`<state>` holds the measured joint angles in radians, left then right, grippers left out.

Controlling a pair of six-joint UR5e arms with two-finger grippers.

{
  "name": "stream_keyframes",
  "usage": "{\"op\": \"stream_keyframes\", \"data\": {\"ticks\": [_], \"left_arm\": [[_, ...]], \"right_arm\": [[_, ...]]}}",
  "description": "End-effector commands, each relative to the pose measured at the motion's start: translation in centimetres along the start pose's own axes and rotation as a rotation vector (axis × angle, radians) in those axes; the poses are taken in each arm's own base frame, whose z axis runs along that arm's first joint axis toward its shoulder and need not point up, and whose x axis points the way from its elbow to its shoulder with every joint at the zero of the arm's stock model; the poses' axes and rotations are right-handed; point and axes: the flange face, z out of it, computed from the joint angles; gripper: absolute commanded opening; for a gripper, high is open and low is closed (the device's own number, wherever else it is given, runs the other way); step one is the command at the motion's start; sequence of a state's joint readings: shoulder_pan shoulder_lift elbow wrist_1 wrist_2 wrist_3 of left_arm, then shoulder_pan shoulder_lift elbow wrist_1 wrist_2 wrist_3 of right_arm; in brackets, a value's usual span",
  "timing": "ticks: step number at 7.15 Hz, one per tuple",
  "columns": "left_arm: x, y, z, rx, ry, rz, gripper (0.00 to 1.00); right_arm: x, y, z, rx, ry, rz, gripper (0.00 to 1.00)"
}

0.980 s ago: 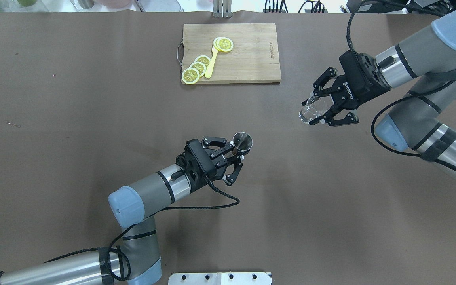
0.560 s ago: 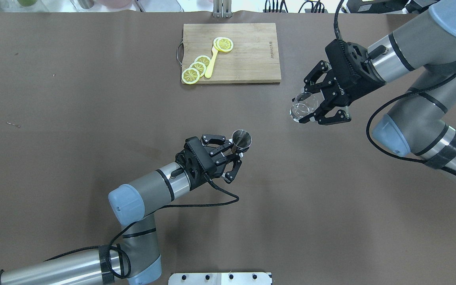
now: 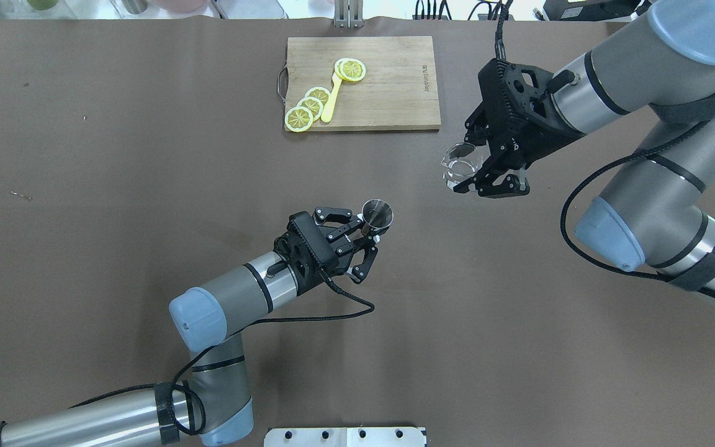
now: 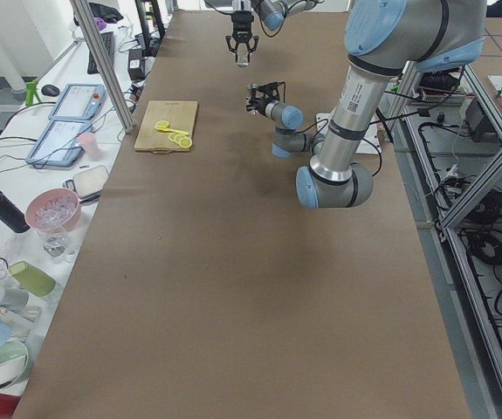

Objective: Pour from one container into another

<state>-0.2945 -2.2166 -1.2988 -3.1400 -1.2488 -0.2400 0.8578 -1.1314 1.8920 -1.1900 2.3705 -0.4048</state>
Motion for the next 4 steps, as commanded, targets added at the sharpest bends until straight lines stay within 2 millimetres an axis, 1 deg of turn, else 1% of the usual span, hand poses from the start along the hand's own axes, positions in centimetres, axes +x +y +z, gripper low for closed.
{"op": "stream_keyframes", "data": {"ticks": [1, 2, 3, 4], "left_arm": [[-0.2, 0.0, 0.0, 0.002, -0.006, 0.012, 0.0], [-0.2, -0.1, 0.0, 0.004, -0.007, 0.011, 0.0], [-0.1, -0.1, 0.0, 0.003, -0.006, 0.016, 0.0], [-0.3, -0.1, 0.0, 0.004, -0.008, 0.016, 0.0]], "right_arm": [[-1.2, -2.0, 0.5, -0.087, 0.03, -0.031, 0.0], [-2.3, -3.2, 0.8, -0.122, 0.015, -0.092, 0.0], [-3.0, -4.4, 1.1, -0.131, -0.003, -0.137, 0.0], [-3.2, -5.1, 1.5, -0.144, -0.023, -0.206, 0.0]]}}
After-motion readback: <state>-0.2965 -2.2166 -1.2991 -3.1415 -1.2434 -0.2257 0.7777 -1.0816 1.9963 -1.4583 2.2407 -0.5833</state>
